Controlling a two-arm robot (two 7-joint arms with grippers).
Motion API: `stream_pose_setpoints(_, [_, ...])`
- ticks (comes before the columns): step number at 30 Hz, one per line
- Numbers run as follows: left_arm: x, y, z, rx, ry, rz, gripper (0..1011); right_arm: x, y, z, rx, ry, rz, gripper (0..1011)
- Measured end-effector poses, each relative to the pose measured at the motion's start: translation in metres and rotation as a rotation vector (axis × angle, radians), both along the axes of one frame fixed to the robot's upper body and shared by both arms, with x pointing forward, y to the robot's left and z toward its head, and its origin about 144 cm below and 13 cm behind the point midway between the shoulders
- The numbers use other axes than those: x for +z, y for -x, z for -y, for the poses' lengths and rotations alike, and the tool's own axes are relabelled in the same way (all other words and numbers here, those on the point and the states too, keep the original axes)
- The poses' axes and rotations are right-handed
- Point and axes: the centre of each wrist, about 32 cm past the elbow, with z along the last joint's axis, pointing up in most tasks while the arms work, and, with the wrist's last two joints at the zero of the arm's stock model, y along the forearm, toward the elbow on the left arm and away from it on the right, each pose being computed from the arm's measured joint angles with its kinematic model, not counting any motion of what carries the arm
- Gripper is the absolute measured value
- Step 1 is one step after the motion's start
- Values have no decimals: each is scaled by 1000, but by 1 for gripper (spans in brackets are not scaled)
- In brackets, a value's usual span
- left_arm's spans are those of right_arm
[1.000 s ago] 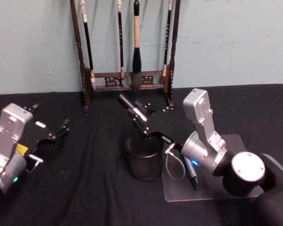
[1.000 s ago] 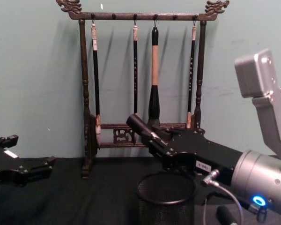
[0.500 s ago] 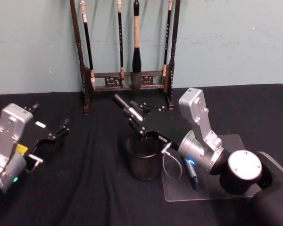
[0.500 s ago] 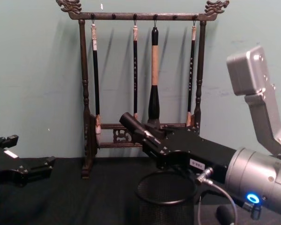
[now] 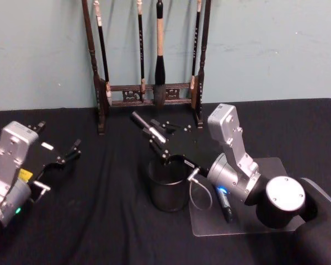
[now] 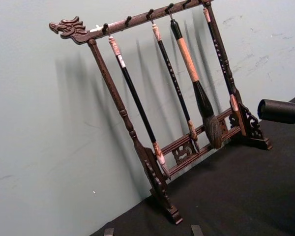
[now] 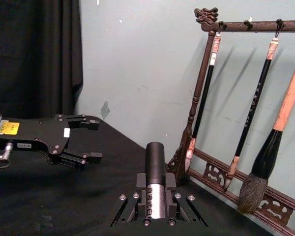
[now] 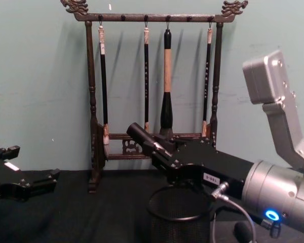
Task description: Pick up the water-based marker from the table and place it into the pen holder.
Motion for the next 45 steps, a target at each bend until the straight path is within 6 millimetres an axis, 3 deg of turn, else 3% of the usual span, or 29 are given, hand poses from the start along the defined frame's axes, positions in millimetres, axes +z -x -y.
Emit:
stream_pose_setpoints(6, [0, 0, 0, 0, 0, 0, 1009, 0, 0, 0, -1, -1, 0, 282])
stream_pose_setpoints(15, [0, 0, 0, 0, 0, 0, 1009, 0, 0, 0, -3, -2, -1, 602])
stream_pose_setpoints(30, [0, 0, 0, 0, 0, 0, 1009, 0, 0, 0, -4, -3, -1, 1002])
stream_pose_setpoints(45, [0, 0, 0, 0, 0, 0, 1009, 2, 9, 12, -20, -10, 1, 1000])
